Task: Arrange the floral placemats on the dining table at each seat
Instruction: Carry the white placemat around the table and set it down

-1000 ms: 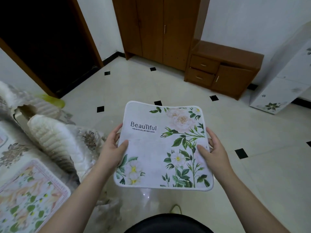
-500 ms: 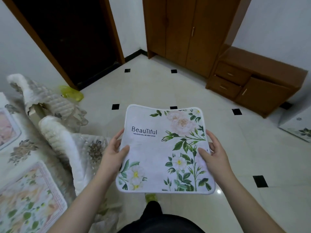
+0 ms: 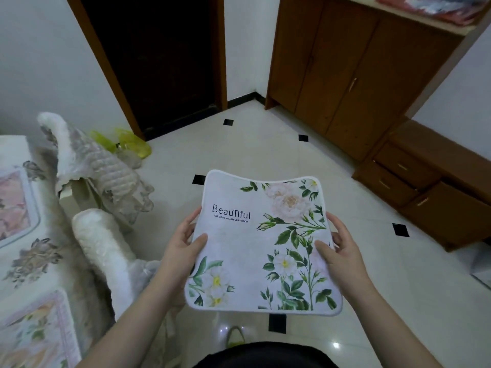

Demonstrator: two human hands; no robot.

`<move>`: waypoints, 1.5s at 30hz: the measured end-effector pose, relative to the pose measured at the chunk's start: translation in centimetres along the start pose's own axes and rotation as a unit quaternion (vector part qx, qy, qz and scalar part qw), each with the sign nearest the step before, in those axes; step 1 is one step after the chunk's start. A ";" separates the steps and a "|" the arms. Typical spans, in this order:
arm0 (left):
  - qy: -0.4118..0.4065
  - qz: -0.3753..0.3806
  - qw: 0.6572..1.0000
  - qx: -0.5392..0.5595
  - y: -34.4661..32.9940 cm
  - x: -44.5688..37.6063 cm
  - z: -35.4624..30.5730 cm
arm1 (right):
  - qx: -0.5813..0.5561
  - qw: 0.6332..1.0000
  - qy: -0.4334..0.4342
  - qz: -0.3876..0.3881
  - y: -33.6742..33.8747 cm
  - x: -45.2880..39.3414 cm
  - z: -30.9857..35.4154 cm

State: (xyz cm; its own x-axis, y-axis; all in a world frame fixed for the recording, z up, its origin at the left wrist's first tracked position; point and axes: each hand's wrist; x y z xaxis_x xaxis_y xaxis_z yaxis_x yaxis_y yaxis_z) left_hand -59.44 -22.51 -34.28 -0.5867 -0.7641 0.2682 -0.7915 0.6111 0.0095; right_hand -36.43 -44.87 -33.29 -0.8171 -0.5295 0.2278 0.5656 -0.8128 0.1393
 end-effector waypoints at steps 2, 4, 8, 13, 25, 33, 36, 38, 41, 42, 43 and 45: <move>0.002 -0.007 1.000 -0.001 0.7 -1.5 -0.3 | 0.008 1.000 0.004 0.006 -0.7 -1.7 0.4; 0.004 -0.020 1.000 -0.001 1.0 -3.0 -0.5 | 0.008 1.000 -0.003 0.020 -1.4 -3.6 1.0; 0.006 -0.037 0.999 0.009 0.5 -5.5 -0.9 | 0.013 0.999 -0.015 0.049 -2.4 -8.0 2.4; 0.023 -0.066 0.997 0.010 -1.0 -10.1 -1.9 | 0.015 0.996 -0.034 0.078 -2.9 -14.4 2.8; 0.048 -0.142 0.988 -0.022 -3.9 -19.7 -6.8 | 0.063 0.982 0.003 0.181 -5.5 -29.9 5.7; 0.058 -0.221 0.973 0.026 -0.9 -22.9 -6.1 | 0.071 0.968 0.000 0.242 -12.0 -35.5 8.1; 0.062 -0.241 0.967 0.056 1.2 -24.1 -5.5 | 0.083 0.962 0.003 0.262 -15.5 -37.0 8.8; 0.065 -0.251 0.964 0.063 3.2 -25.2 -5.3 | 0.089 0.960 0.007 0.267 -18.2 -37.8 9.3; 0.059 -0.259 0.962 0.068 6.8 -27.4 -5.7 | 0.090 0.958 0.010 0.270 -22.7 -38.8 10.1; 0.058 -0.258 0.962 0.065 8.1 -28.1 -6.0 | 0.093 0.958 0.013 0.272 -24.3 -39.1 10.4; 0.057 -0.260 0.962 0.062 9.5 -28.8 -6.3 | 0.096 0.956 0.016 0.276 -26.0 -39.4 10.9; 0.051 -0.263 0.962 0.052 12.4 -30.1 -7.1 | 0.098 0.955 0.020 0.281 -29.4 -40.0 12.2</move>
State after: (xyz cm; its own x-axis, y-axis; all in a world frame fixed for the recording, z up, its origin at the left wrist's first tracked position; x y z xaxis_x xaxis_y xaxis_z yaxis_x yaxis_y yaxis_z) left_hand -50.40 9.52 -35.36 -0.0844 -0.9346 0.3455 -0.9903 0.1171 0.0747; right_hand -18.96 3.15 -34.80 -0.3806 -0.8800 0.2841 0.9224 -0.3394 0.1846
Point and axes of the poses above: each hand's wrist, its own x-axis away from the middle knuckle, its own y-axis out of the back of the hand, z = x × y, and after that the axes turned 5 degrees about -x, right-handed
